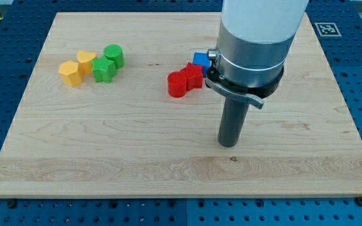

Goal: Slide the red blocks to the diagonal bottom right of the green blocks

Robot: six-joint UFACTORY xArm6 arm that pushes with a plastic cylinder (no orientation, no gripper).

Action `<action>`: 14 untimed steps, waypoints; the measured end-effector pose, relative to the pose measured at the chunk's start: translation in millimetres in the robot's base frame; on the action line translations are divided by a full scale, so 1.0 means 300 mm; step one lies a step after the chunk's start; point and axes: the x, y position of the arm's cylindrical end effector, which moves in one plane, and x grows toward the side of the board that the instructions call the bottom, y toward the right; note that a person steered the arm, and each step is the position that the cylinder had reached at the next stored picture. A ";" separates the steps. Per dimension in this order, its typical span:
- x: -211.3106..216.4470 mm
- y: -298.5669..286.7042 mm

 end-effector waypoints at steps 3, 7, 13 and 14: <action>-0.297 0.009; -0.519 -0.189; -0.468 -0.386; -0.488 -0.423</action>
